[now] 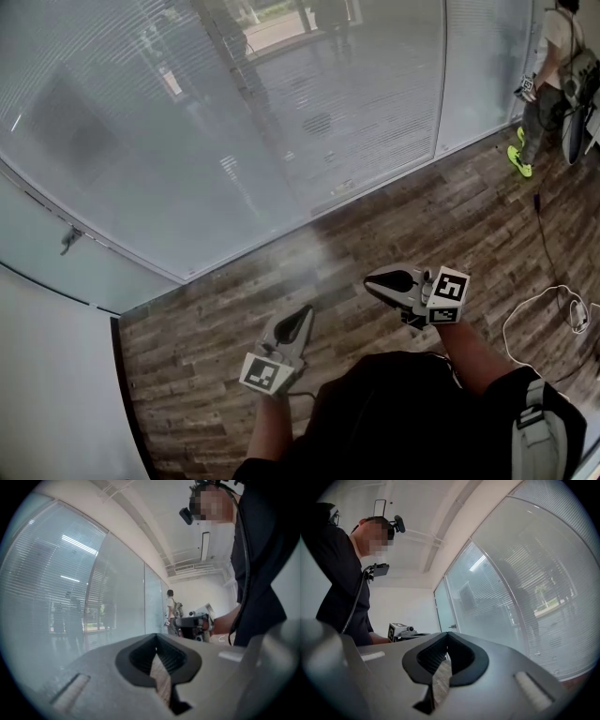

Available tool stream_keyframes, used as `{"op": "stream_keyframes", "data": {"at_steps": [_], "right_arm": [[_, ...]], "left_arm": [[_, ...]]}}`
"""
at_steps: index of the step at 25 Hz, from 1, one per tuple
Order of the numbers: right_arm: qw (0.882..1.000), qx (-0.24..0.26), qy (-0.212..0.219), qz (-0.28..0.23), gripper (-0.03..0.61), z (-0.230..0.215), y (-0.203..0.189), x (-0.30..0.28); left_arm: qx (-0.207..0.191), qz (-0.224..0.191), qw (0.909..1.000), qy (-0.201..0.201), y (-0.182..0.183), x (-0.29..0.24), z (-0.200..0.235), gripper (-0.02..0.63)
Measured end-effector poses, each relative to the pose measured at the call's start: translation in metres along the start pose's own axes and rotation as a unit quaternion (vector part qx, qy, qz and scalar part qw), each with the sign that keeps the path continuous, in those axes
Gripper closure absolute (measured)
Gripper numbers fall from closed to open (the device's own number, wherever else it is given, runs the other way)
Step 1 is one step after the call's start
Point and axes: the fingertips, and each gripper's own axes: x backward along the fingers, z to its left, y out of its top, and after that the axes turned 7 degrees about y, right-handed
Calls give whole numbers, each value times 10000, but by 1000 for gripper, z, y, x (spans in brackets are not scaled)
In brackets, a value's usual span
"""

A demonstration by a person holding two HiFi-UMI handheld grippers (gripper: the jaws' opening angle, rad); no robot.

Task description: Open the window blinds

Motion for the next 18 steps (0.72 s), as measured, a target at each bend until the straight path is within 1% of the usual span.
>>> {"op": "stream_keyframes", "data": {"at_steps": [3,8,11,18], "right_arm": [[10000,-8,26,48,572,-5,-5,-14],[9996,-32,3,271,572,-8,-15,-30],[9995,-5,15,321,572,-9,-16,-34],[9992,-9,58,402,572,-12,-17,-41]], "left_arm": [[28,-50,10000,-25,-2,1,13,610],[166,-65,9998,11,-9,5,29,609],[264,-102,9996,26,-10,6,33,609],[322,-125,9994,95,-16,9,40,609]]}}
